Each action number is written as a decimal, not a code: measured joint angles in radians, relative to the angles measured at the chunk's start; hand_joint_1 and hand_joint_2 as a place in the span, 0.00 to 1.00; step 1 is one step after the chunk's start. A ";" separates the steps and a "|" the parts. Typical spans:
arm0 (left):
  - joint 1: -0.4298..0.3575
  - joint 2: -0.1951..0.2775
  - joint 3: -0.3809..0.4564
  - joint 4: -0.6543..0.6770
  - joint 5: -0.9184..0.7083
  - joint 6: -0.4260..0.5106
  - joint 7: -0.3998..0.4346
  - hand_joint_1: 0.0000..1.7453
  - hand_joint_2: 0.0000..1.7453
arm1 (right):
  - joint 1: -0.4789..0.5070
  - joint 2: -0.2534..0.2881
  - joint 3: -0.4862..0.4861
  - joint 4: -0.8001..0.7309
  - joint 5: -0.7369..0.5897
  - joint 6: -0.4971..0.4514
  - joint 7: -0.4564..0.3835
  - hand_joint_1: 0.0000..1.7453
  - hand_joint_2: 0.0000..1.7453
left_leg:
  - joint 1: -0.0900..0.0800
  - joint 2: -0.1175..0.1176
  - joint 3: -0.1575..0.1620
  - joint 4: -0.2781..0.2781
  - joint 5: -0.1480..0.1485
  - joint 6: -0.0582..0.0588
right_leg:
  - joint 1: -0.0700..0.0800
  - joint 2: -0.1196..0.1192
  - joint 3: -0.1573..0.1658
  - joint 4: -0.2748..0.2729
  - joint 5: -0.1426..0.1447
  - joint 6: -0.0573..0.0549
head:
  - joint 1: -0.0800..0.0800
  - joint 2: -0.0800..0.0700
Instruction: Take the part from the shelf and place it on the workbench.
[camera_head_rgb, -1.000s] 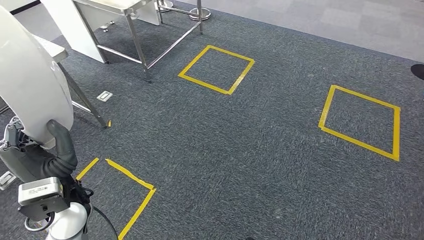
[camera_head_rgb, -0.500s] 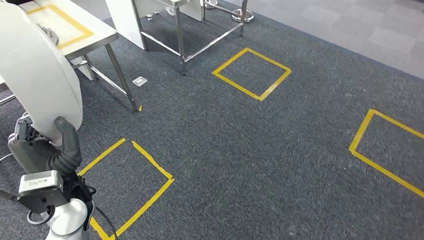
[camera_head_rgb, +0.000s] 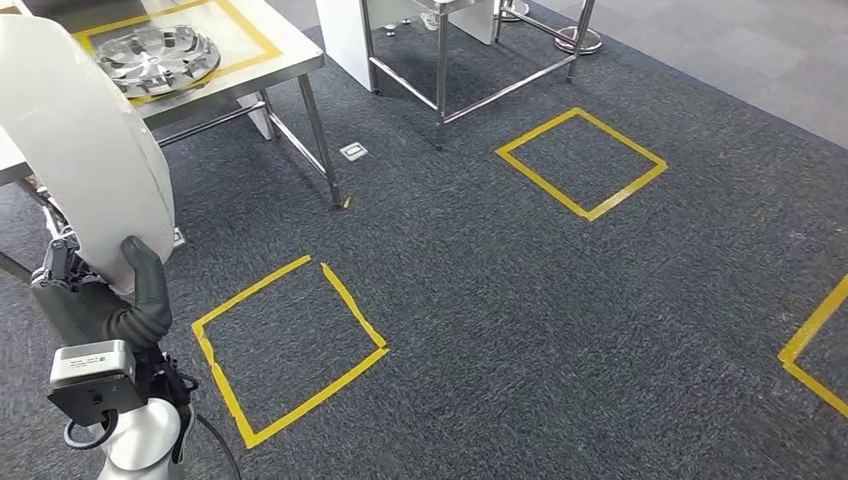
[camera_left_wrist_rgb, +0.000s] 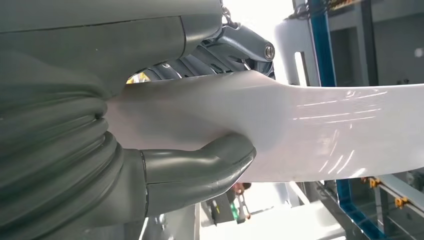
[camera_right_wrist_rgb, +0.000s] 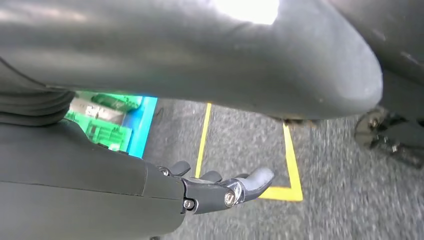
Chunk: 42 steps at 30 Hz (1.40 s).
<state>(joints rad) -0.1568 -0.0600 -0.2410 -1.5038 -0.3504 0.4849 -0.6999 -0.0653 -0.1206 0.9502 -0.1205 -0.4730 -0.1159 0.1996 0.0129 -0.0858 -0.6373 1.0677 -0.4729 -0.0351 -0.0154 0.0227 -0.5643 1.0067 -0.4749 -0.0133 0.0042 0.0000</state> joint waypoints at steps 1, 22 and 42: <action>0.000 0.000 0.002 0.001 0.002 0.001 0.002 1.00 1.00 | 0.000 0.000 0.000 0.000 -0.001 -0.004 -0.001 0.00 0.00 | -0.001 0.039 -0.023 0.053 -0.031 -0.002 | 0.002 -0.015 0.000 -0.002 0.000 -0.005 | -0.003 0.000; -0.032 -0.021 0.040 0.035 -0.062 -0.005 0.046 1.00 1.00 | -0.014 -0.002 0.046 0.001 0.020 -0.014 0.001 0.00 0.00 | 0.000 0.004 0.039 -0.045 0.026 0.054 | 0.004 -0.014 -0.084 0.197 -0.073 0.040 | 0.002 0.000; -0.052 -0.017 0.041 0.053 0.016 -0.033 0.020 1.00 1.00 | -0.016 -0.007 0.043 0.003 -0.042 -0.022 0.009 0.00 0.00 | 0.004 0.091 0.056 -0.041 0.003 0.012 | 0.015 -0.055 -0.008 0.013 -0.003 0.002 | -0.009 0.000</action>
<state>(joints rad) -0.2088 -0.0773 -0.2004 -1.4505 -0.3343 0.4521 -0.6796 -0.0811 -0.1272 0.9931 -0.1180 -0.5154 -0.1375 0.2082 0.0169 0.0048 -0.5815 1.0265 -0.4694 -0.0233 -0.0006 -0.0319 -0.5719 1.0201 -0.4782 -0.0116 -0.0045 0.0000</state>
